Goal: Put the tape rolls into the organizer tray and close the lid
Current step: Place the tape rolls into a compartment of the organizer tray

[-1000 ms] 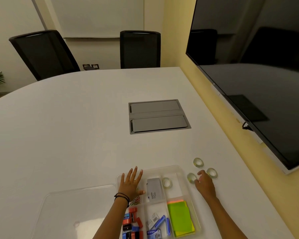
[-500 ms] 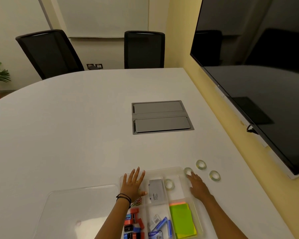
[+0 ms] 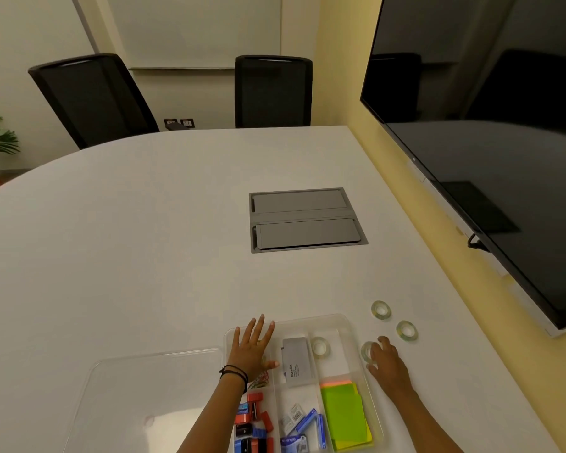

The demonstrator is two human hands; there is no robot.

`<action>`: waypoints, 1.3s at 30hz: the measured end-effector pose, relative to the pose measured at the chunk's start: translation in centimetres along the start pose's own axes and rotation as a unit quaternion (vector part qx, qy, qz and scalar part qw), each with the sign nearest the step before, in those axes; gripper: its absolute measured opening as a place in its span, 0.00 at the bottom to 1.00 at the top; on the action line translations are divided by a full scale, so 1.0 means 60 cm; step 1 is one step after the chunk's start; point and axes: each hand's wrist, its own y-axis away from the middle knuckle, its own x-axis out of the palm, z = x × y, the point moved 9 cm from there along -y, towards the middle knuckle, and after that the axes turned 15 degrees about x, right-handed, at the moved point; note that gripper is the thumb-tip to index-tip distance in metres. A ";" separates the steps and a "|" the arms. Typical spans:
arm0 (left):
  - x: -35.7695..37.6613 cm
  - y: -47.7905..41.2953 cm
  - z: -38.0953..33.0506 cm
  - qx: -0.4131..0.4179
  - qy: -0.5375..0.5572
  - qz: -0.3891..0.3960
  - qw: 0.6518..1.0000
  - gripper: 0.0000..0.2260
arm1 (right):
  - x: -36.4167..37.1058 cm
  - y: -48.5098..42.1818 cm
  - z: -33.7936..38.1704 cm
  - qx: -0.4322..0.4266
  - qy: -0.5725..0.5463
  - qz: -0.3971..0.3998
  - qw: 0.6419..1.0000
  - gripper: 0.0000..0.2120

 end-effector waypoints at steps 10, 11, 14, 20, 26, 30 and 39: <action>-0.001 0.000 -0.001 -0.002 0.006 0.004 1.000 0.46 | -0.049 0.022 0.009 0.017 -0.126 -0.017 0.992 0.14; -0.001 0.000 -0.001 -0.002 0.005 0.003 1.000 0.46 | -0.060 0.020 0.013 0.034 -0.162 -0.019 0.986 0.14; -0.002 0.000 -0.001 -0.002 0.007 0.000 1.000 0.46 | -0.099 0.016 0.042 0.039 -0.254 -0.048 0.965 0.18; -0.006 0.001 -0.002 -0.004 0.007 -0.007 1.000 0.46 | -0.124 0.034 0.157 -0.145 -0.216 -0.005 0.966 0.19; -0.001 -0.001 0.000 -0.007 0.010 0.003 1.000 0.46 | -0.044 0.046 0.201 -0.215 -0.032 0.056 0.975 0.19; -0.002 0.001 0.000 -0.014 0.010 0.005 1.000 0.47 | -0.008 0.042 0.206 -0.200 0.028 0.048 0.978 0.21; -0.006 0.002 -0.004 -0.010 0.007 -0.003 1.000 0.53 | -0.022 0.025 0.202 -0.203 -0.075 0.092 0.972 0.12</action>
